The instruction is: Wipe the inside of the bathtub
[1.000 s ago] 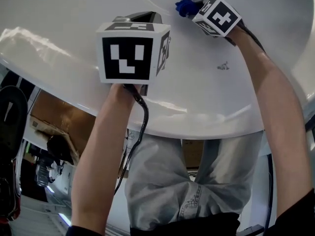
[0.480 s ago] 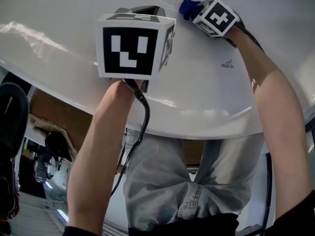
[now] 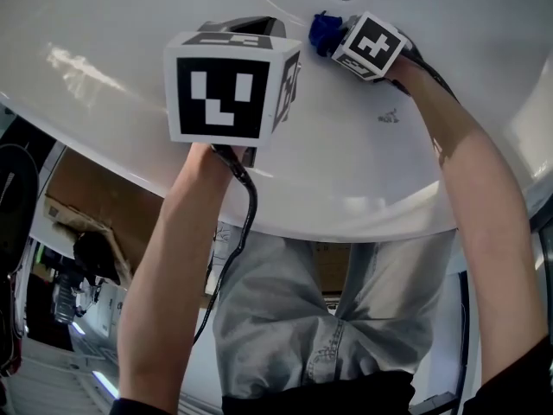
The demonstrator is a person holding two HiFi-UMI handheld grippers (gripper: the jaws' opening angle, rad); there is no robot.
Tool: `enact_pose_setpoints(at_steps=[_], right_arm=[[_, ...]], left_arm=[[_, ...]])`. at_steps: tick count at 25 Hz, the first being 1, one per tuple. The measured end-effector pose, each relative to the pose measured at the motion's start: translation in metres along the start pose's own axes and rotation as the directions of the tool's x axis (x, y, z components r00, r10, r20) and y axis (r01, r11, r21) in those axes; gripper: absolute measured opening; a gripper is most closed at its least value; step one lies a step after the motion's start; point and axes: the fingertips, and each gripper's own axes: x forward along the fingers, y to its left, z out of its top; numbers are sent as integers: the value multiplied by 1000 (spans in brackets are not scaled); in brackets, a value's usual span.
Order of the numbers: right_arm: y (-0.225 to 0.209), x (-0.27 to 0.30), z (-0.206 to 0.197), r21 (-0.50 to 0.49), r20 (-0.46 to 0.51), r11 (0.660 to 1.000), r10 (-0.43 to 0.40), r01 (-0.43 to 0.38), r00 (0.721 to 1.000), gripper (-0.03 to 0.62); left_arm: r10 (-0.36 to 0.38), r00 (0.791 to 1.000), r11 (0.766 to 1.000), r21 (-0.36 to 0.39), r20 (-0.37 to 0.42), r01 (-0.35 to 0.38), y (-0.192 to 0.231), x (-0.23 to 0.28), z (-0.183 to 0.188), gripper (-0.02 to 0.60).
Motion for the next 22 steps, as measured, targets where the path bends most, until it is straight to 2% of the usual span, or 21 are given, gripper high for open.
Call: enact_pose_setpoints(at_steps=[10,13,17,22], right_arm=[[44,-16,4,-9,22,996,90,-90,996,127],[58,-26,2,-26,23,993,118,-118,993,127],[77,-38,0,-28,30,987,159,-158,987,127],[101,-52,-5,-62,0,975,213,-213,977,129]], left_arm=[[-39,999,998,40,17,38,-8,-19,7,5],[-40,998,999,7,55,39,-6,-31,10,5],[-23,998,999,-46,57,26,1,-42,5,5],[-42,997,998,-52,70,46,-7,-54,7,5]])
